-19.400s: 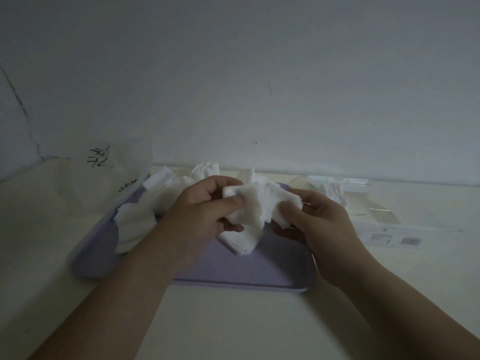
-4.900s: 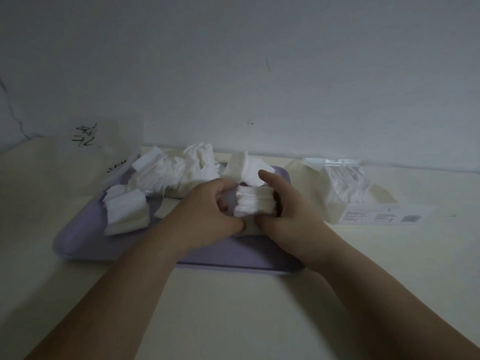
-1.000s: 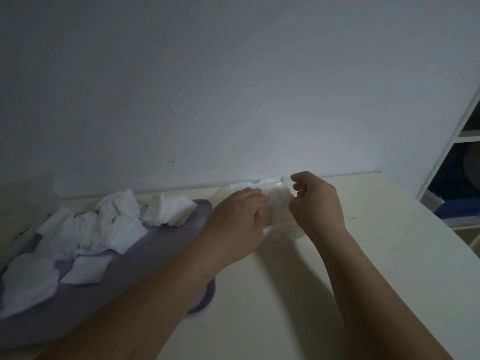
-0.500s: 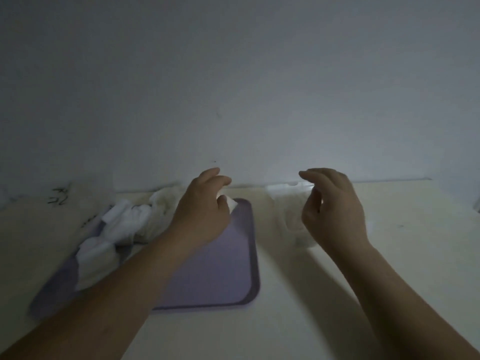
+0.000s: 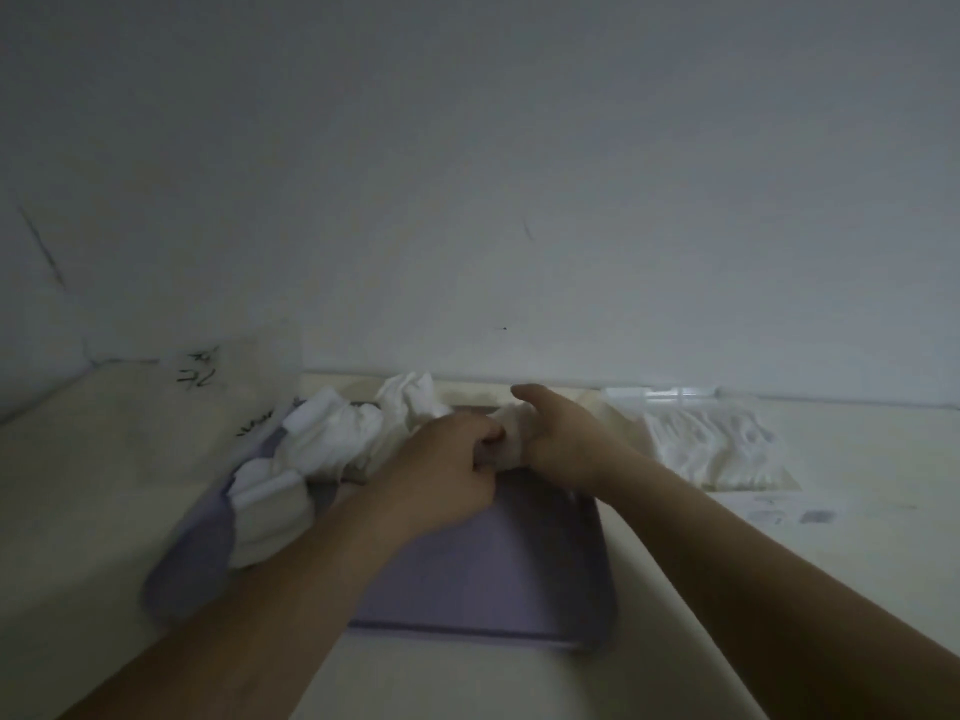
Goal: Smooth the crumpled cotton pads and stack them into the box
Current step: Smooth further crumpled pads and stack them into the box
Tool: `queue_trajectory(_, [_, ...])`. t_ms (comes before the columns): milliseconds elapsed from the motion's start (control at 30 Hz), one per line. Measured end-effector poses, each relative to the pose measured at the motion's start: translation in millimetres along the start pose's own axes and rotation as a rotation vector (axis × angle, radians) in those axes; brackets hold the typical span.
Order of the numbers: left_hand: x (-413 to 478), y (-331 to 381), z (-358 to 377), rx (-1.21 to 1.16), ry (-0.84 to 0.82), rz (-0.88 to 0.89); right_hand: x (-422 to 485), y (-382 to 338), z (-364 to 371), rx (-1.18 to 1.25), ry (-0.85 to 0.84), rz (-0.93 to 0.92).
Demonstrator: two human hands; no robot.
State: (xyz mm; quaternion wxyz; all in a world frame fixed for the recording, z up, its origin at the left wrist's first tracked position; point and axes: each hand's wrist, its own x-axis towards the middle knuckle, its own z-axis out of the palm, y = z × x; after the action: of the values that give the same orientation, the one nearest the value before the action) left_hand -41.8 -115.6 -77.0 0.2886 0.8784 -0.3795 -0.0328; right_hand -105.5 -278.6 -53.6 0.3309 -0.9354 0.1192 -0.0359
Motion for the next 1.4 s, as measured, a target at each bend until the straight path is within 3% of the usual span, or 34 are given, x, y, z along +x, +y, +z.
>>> queue_trajectory(167, [-3.3,-2.1,1.4,-0.126,0.109,0.029,-3.3,10.7,-2.3,-0.019,0.001,-0.028])
queue_trajectory(233, [-5.8,1.8,2.5,-0.15,0.07,0.025,-12.9,17.1,-4.3,-0.005,-0.014,-0.061])
queue_trajectory(333, [-9.6,7.3,6.0,-0.16,-0.016,0.016,-27.9,26.1,0.6,0.075,0.144,-0.084])
queue_trajectory(433, [-19.4,8.4,7.3,-0.229,0.029,-0.002,-42.6,30.4,7.8,0.155,0.311,-0.092])
queue_trajectory(600, [-34.0,5.1,-2.6,-0.25,0.049,-0.119,-59.7,22.2,16.1,0.275,0.358,-0.086])
queue_trajectory(733, [-48.3,1.0,-9.4,-0.438,0.09,-0.209,-73.7,21.0,23.7,0.527,0.31,-0.102])
queue_trajectory(833, [-51.7,5.0,-5.8,-0.619,0.089,-0.206,-77.7,24.1,28.0,0.843,0.128,-0.104])
queue_trajectory(900, [-51.0,10.9,2.3,-0.726,0.074,-0.181,-79.8,25.6,29.5,0.929,0.059,-0.139])
queue_trajectory(1100, [-46.6,22.2,18.1,-1.188,-0.004,-0.187,-81.2,37.5,25.8,0.883,0.165,-0.143])
queue_trajectory(1400, [-49.9,16.1,23.5,-1.194,0.166,-0.288,-80.4,31.3,31.3,0.839,0.228,-0.173])
